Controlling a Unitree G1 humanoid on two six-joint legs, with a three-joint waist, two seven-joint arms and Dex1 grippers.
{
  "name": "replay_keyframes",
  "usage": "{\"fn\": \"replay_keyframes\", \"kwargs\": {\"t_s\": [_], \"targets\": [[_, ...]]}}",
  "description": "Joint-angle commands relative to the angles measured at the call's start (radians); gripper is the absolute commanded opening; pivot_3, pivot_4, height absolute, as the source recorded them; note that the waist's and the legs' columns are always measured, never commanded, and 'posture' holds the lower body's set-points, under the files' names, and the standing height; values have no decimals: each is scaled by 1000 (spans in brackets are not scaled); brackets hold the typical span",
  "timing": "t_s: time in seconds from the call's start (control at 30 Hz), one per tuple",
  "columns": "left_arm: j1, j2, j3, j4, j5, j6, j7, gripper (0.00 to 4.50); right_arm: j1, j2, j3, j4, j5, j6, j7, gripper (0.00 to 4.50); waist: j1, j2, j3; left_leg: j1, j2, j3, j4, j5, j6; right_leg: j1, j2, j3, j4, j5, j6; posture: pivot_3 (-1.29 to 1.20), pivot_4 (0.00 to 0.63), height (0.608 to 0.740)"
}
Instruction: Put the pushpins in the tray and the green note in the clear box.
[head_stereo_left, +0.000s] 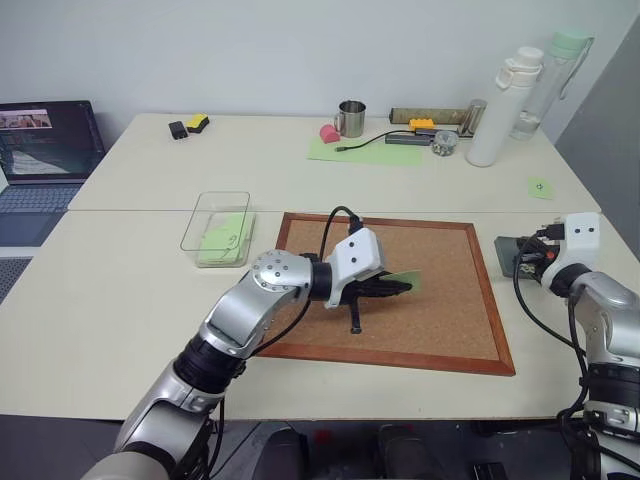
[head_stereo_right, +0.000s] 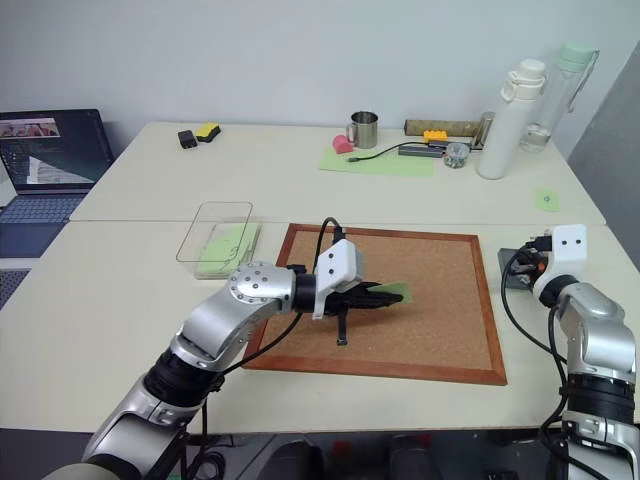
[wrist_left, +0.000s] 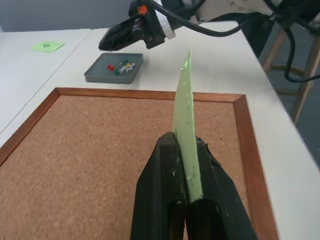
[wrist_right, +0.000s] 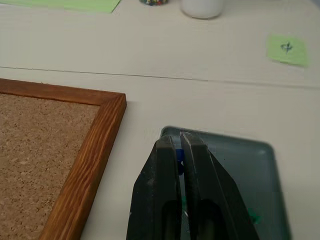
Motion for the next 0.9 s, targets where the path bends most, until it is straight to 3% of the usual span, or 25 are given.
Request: {"fn": "replay_keyframes", "kwargs": {"t_s": [0.03, 0.2, 0.23, 0.73, 0.8, 0.9], "targets": [[-43, -66, -16, 40, 53, -50, 36, 56, -35, -42, -48, 57, 33, -5, -10, 0, 2, 0, 0, -1, 0, 0, 0, 0, 0, 0, 0, 0, -1, 0, 0, 0, 150, 740], [-46, -97, -11, 52, 81, -60, 46, 56, -51, -67, -36, 121, 41, -37, 2, 0, 4, 0, 0, -2, 0, -1, 0, 0, 0, 0, 0, -1, -3, 0, 0, 0, 150, 740], [-44, -96, -9, 49, 84, -59, 45, 0, -52, -69, -36, 126, 45, -38, 1, 526, 4, 0, 0, -2, 0, -1, -1, 0, 0, 0, 0, -1, -3, 0, 0, 0, 150, 740], [-54, -89, 6, 53, 92, -52, 34, 0, -28, -89, -48, 120, 75, -35, -13, 4096, 2, 1, 0, -2, 0, -1, -1, 0, 0, 0, 0, -1, -4, 0, 0, 0, 150, 740], [-58, -91, 13, 56, 87, -48, 33, 0, -25, -91, -48, 116, 76, -35, -14, 4458, 2, 1, 0, -2, 0, -1, -1, 0, 0, 0, 0, -1, -4, 0, 0, 0, 150, 740], [-64, -90, 18, 66, 88, -50, 30, 0, -22, -93, -44, 115, 78, -36, -10, 4458, 3, 1, 0, -2, 0, -1, -1, 0, 0, 0, 0, -1, -4, 0, 0, 0, 150, 740]]}}
